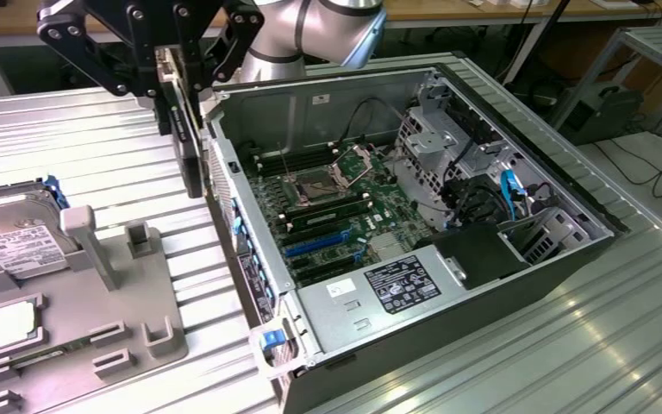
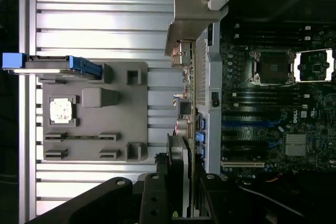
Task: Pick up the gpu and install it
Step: 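Pick up the gpu and move the gpu toward the slot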
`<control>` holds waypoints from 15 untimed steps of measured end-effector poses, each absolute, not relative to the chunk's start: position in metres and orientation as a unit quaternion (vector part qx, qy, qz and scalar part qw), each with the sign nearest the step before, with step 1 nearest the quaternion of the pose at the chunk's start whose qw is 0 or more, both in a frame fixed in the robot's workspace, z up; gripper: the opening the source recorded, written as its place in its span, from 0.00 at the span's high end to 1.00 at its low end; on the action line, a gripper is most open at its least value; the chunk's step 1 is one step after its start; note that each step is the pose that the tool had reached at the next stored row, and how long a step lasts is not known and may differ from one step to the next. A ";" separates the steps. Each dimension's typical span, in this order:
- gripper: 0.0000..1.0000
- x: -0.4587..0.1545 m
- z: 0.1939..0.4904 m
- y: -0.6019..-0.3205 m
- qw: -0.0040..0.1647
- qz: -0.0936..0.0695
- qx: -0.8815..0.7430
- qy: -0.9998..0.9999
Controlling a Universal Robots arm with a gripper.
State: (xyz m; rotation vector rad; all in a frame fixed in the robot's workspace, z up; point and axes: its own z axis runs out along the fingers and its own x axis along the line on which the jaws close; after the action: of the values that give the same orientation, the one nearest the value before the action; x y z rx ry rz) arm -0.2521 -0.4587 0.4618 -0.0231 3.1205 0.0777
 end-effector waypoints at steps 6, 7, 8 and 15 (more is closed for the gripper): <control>0.72 -0.240 0.462 -0.459 0.010 0.025 -0.007 1.000; 0.72 -0.237 0.462 -0.459 0.010 0.025 -0.007 1.000; 0.72 -0.234 0.462 -0.459 0.010 0.025 -0.007 1.000; 0.72 -0.220 0.462 -0.459 0.010 0.025 -0.007 1.000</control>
State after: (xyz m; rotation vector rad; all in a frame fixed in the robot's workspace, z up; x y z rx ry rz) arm -0.2203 -0.4587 0.4618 -0.0231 3.1204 0.0778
